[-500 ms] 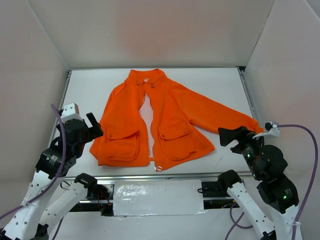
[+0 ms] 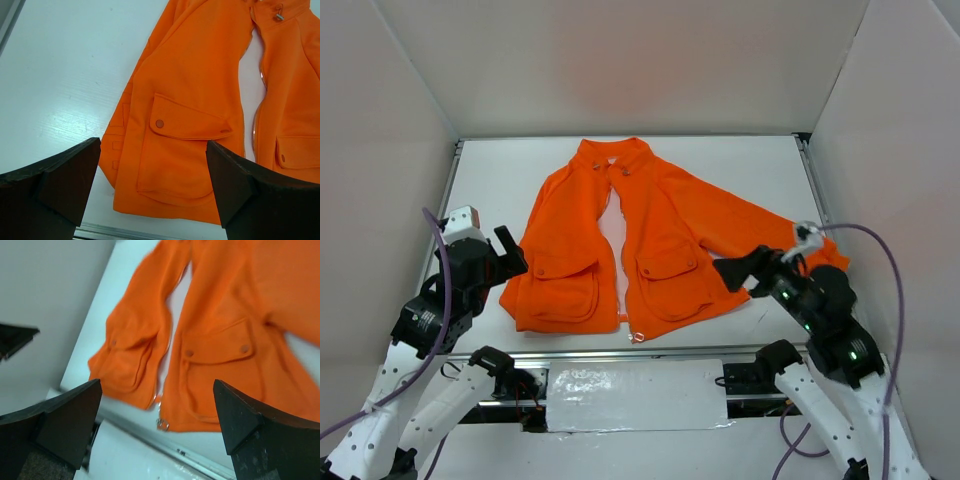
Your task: Zip up the jacket
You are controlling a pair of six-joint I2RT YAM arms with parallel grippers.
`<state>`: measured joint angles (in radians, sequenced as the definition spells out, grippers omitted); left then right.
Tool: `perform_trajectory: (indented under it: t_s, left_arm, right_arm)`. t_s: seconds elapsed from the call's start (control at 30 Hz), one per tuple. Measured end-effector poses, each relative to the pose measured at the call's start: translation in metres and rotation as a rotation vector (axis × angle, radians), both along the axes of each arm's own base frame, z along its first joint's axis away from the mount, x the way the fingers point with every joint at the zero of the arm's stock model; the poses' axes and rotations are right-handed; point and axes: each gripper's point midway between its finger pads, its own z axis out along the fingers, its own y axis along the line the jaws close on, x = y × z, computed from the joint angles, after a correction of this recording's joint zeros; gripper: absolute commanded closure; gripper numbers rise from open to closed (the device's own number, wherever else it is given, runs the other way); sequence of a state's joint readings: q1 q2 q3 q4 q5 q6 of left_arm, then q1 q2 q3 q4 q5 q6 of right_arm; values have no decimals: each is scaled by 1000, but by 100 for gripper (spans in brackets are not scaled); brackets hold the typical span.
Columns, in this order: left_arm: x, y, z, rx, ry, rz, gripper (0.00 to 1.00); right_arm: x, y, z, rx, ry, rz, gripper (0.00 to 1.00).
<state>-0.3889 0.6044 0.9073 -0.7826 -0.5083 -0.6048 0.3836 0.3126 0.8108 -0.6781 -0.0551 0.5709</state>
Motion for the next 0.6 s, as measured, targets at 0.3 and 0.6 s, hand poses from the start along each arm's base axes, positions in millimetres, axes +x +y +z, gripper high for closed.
perform_trajectory:
  t_s: [0.3,0.6]
  left_arm:
    - [0,0,0,0,2,-1,1]
    - [0,-2,-1,0,3,-10,1]
  right_arm:
    - [42,132,-142,-68,453,414,13]
    - [40,242,-206,-123,568,656,29]
